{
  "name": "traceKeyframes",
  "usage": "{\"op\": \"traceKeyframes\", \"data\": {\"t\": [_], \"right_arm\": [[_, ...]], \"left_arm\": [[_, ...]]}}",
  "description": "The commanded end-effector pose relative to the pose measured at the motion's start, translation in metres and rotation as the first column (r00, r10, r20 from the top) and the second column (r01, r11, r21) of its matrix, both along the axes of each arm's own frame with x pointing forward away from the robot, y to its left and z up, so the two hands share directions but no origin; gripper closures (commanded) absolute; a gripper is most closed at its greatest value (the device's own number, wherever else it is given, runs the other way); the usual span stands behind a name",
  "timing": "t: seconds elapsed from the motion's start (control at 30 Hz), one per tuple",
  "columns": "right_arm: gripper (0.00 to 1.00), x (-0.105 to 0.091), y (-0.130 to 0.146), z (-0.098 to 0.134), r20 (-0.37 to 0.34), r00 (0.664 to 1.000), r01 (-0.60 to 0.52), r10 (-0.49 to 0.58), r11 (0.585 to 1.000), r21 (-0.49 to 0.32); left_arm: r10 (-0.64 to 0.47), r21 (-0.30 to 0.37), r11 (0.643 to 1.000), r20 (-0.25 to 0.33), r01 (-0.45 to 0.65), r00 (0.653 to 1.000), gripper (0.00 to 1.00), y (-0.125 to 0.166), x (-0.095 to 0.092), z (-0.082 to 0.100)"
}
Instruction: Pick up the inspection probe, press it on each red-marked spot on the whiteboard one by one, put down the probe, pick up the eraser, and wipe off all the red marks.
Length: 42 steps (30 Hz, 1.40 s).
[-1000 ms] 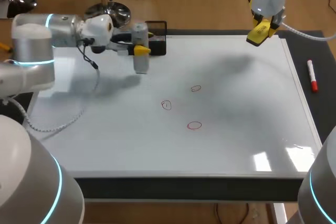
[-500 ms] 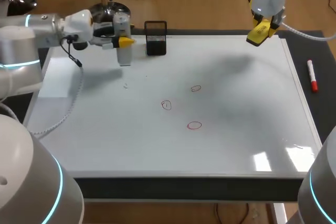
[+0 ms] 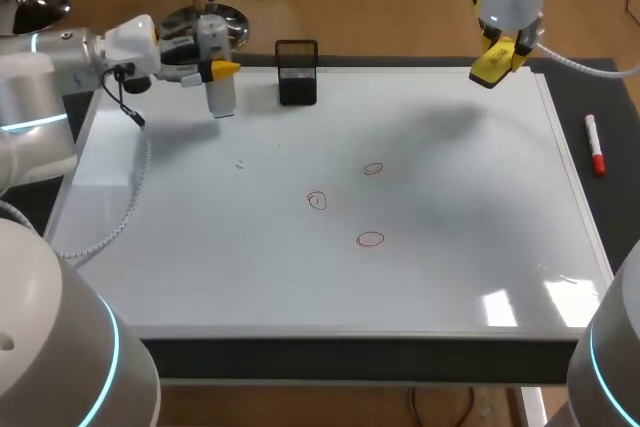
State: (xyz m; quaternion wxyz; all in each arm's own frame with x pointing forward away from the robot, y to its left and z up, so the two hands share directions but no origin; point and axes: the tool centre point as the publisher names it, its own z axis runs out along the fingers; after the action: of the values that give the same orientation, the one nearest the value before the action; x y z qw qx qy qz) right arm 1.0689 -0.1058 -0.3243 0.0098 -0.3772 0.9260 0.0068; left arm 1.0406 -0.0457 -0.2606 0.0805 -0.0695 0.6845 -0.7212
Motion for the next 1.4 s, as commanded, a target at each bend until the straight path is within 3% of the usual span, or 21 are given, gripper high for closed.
{"op": "traceKeyframes", "data": {"t": [0.03, 0.83, 0.97, 1.4], "right_arm": [[1.0, 0.0, -0.001, 0.002, -0.001, 1.0, -0.001, 0.001, 1.0, -0.004], [1.0, 0.0, -0.001, 0.002, -0.001, 1.0, -0.001, 0.001, 1.0, -0.004], [1.0, -0.011, 0.033, 0.005, -0.001, 0.992, -0.128, 0.128, 0.991, -0.039], [1.0, -0.089, 0.132, 0.016, 0.022, 0.916, -0.401, 0.401, 0.916, 0.021]], "left_arm": [[-0.001, 0.0, 1.0, -0.007, 0.001, 1.0, 1.0, 0.001, 0.007, -0.004], [0.012, -0.004, 1.0, -0.013, -0.012, 1.0, 1.0, 0.004, 0.012, -0.005], [0.012, -0.004, 1.0, -0.013, -0.012, 1.0, 1.0, 0.004, 0.012, -0.005], [0.012, -0.004, 1.0, -0.013, -0.012, 1.0, 1.0, 0.004, 0.012, -0.005]]}}
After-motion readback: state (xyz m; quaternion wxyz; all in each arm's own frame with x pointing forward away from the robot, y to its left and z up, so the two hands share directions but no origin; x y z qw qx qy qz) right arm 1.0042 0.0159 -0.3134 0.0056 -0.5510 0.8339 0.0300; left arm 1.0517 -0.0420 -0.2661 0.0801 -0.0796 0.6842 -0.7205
